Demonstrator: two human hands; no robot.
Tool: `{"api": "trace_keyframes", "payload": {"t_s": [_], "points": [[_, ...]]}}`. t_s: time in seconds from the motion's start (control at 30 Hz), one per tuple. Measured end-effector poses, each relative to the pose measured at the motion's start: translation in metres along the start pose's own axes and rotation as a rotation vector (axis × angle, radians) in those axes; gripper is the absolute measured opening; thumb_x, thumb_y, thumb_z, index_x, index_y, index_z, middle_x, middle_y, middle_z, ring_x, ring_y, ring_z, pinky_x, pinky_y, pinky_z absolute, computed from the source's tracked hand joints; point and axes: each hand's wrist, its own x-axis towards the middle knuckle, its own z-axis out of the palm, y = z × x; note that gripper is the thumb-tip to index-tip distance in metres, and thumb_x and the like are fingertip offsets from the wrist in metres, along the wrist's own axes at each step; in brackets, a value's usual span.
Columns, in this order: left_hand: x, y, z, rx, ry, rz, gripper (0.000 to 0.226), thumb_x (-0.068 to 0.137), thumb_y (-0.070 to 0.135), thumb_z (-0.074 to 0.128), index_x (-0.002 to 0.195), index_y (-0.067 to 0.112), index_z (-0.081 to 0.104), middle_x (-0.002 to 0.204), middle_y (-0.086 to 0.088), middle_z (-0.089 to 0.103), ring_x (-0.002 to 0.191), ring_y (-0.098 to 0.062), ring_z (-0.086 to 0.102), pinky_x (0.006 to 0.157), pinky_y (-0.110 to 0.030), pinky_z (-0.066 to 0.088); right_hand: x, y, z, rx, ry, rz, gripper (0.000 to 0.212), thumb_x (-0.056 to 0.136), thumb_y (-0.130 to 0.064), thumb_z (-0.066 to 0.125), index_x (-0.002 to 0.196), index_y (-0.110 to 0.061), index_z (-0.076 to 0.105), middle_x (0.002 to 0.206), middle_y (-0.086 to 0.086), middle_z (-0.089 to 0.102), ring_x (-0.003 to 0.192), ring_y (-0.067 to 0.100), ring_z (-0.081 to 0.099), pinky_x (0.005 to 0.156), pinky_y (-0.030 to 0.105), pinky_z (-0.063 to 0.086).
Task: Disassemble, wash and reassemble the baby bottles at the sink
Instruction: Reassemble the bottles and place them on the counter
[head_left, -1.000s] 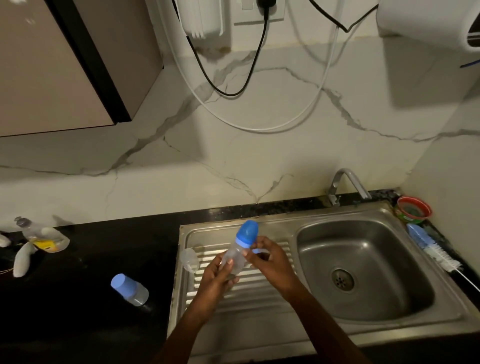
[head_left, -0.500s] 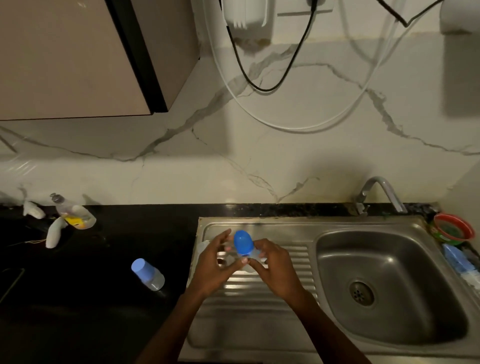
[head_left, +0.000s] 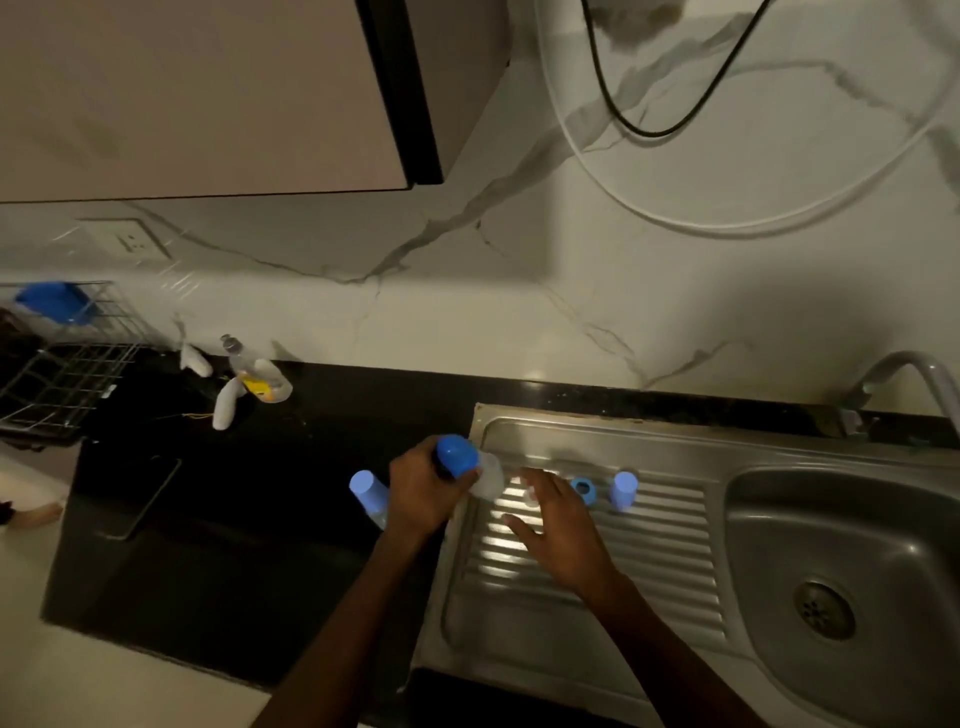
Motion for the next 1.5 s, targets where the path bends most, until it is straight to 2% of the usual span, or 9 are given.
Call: {"api": "trace_keyframes", "payload": {"t_s": [0.17, 0.3, 0.37, 0.47, 0.73, 0.93, 1.17, 1.37, 1.5], "points": [[0.053, -0.021, -0.047, 0.133, 0.114, -0.109, 0.055, 0.078, 0.027, 0.086, 0.126, 0.021, 0.06, 0.117, 0.008, 0.067, 0.107, -0.004, 0.062, 0.097, -0.025, 0.049, -0.019, 0.025, -0.008, 0.008, 0.025, 0.004, 0.04, 0.093, -0.043, 0.063, 0.127, -0.022, 0.062, 0.124, -0.012, 0.061, 0.113, 0.007, 0.058, 0.094, 0.031, 0.05], [0.082, -0.045, -0.054, 0.307, 0.011, -0.232, 0.076, 0.075, 0.024, 0.089, 0.141, 0.01, 0.052, 0.13, -0.009, 0.065, 0.119, -0.025, 0.063, 0.101, -0.036, 0.051, -0.043, 0.046, -0.018, -0.004, 0.056, 0.064, 0.046, 0.091, -0.056, 0.054, 0.12, -0.022, 0.067, 0.112, -0.013, 0.063, 0.09, 0.001, 0.063, 0.08, 0.016, 0.047], [0.09, -0.052, -0.049, 0.336, -0.056, -0.319, 0.075, 0.074, 0.02, 0.088, 0.14, 0.011, 0.052, 0.13, -0.011, 0.063, 0.119, -0.027, 0.062, 0.099, -0.038, 0.053, -0.056, 0.053, -0.021, -0.009, 0.044, 0.14, 0.034, 0.089, -0.042, 0.07, 0.116, -0.023, 0.068, 0.109, -0.01, 0.066, 0.086, -0.003, 0.063, 0.076, 0.005, 0.045], [0.097, -0.061, -0.042, 0.358, -0.131, -0.43, 0.066, 0.073, 0.018, 0.089, 0.131, 0.014, 0.058, 0.127, -0.01, 0.061, 0.112, -0.025, 0.063, 0.095, -0.039, 0.057, -0.074, 0.066, -0.022, -0.017, -0.016, 0.23, 0.035, 0.079, -0.013, 0.085, 0.11, -0.02, 0.07, 0.105, -0.007, 0.069, 0.08, -0.002, 0.064, 0.075, 0.01, 0.051], [0.107, -0.065, -0.041, 0.534, -0.243, -0.515, 0.063, 0.075, 0.014, 0.087, 0.128, 0.01, 0.054, 0.129, -0.013, 0.05, 0.108, -0.029, 0.061, 0.091, -0.039, 0.057, -0.08, 0.073, -0.026, -0.046, -0.044, 0.276, 0.032, 0.083, -0.015, 0.083, 0.108, -0.026, 0.067, 0.102, -0.012, 0.067, 0.082, 0.001, 0.065, 0.074, 0.015, 0.052], [0.11, -0.064, -0.04, 0.65, -0.357, -0.463, 0.057, 0.079, 0.02, 0.084, 0.126, 0.012, 0.053, 0.121, -0.011, 0.054, 0.106, -0.028, 0.061, 0.093, -0.043, 0.057, -0.066, 0.066, -0.026, -0.069, -0.044, 0.201, 0.035, 0.086, -0.014, 0.08, 0.111, -0.03, 0.062, 0.103, -0.015, 0.063, 0.088, -0.005, 0.06, 0.076, 0.004, 0.046], [0.128, -0.042, -0.044, 0.903, -0.345, -0.296, 0.08, 0.071, 0.072, 0.075, 0.126, 0.018, 0.052, 0.127, -0.011, 0.055, 0.126, -0.036, 0.049, 0.103, -0.056, 0.04, -0.061, 0.075, -0.029, -0.091, -0.034, 0.184, 0.028, 0.086, -0.016, 0.079, 0.112, -0.019, 0.067, 0.104, -0.008, 0.068, 0.089, 0.002, 0.063, 0.077, 0.008, 0.046], [0.124, 0.01, 0.001, 0.656, -0.175, 0.111, 0.041, 0.087, 0.052, 0.068, 0.12, 0.028, 0.063, 0.116, 0.001, 0.065, 0.113, -0.023, 0.06, 0.095, -0.047, 0.053, -0.035, 0.072, -0.035, -0.08, 0.008, 0.145, 0.022, 0.088, -0.02, 0.075, 0.109, -0.013, 0.069, 0.101, -0.002, 0.07, 0.084, 0.005, 0.062, 0.076, 0.02, 0.051], [0.095, 0.033, 0.054, 0.749, -0.366, 0.336, 0.033, 0.091, 0.046, 0.065, 0.119, 0.028, 0.065, 0.119, 0.0, 0.064, 0.118, -0.022, 0.054, 0.103, -0.043, 0.045, -0.008, 0.072, -0.04, -0.06, 0.0, 0.117, 0.041, 0.093, -0.044, 0.055, 0.107, -0.008, 0.069, 0.1, 0.006, 0.071, 0.09, 0.016, 0.065, 0.084, 0.023, 0.048]]}}
